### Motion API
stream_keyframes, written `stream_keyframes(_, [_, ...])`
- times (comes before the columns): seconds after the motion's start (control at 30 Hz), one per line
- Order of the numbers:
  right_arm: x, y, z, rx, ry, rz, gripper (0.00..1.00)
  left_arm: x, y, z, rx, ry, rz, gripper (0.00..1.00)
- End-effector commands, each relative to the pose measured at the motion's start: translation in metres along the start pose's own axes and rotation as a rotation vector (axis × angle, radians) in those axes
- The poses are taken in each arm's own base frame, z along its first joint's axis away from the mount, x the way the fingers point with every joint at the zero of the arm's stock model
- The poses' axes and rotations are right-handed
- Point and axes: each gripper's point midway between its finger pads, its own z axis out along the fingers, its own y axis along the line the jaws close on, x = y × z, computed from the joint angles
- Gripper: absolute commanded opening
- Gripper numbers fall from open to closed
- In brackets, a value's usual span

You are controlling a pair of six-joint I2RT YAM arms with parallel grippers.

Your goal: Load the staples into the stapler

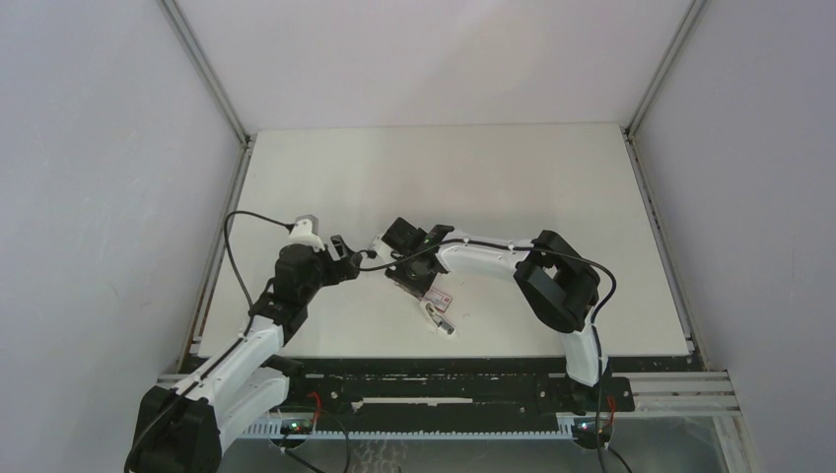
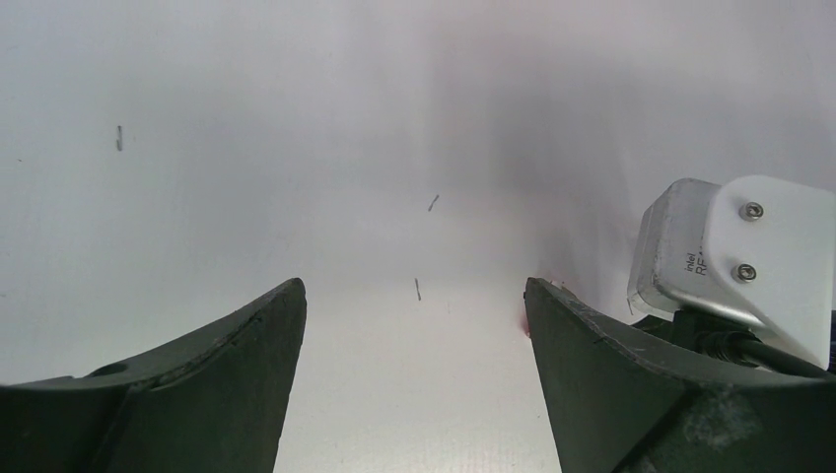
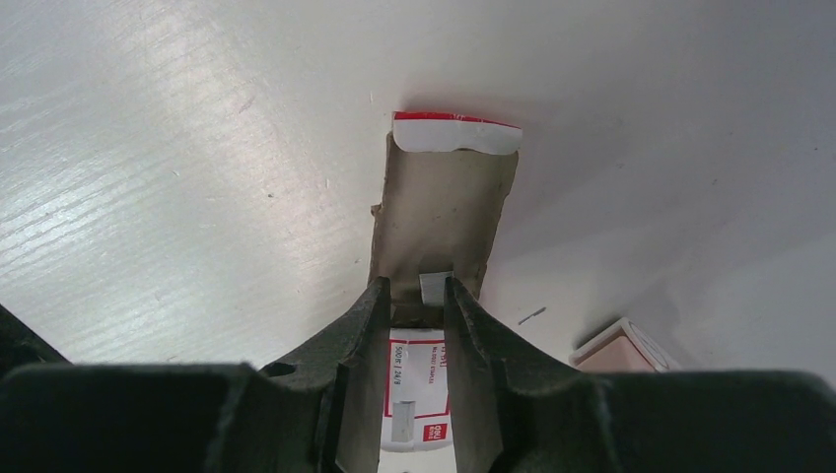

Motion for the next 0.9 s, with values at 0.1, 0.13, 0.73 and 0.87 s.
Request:
stream_keyframes(0.1, [-0.008, -0.007, -0.001, 0.021, -0.030, -0.021, 0.26, -0.004, 0.005, -0.001, -0.014, -0.035, -0.016, 0.86])
stream_keyframes(0.13, [-0.009, -0.007, -0.001, 0.024, -0.031, -0.022, 0.26, -0.004, 0.006, -0.001, -0.015, -0.034, -0.016, 0.86])
stream_keyframes(0.73, [-0.012, -0.013, -0.003, 0.043, -0.044, -0.033, 0.25, -0.004, 0.005, -0.001, -0.010, -0.033, -0.015, 0.86])
stream_keyframes(0.87, [-0.009, -0.016, 0.002, 0.055, -0.027, -0.035, 0.25, -0.004, 0.004, -0.001, -0.008, -0.036, -0.015, 0.86])
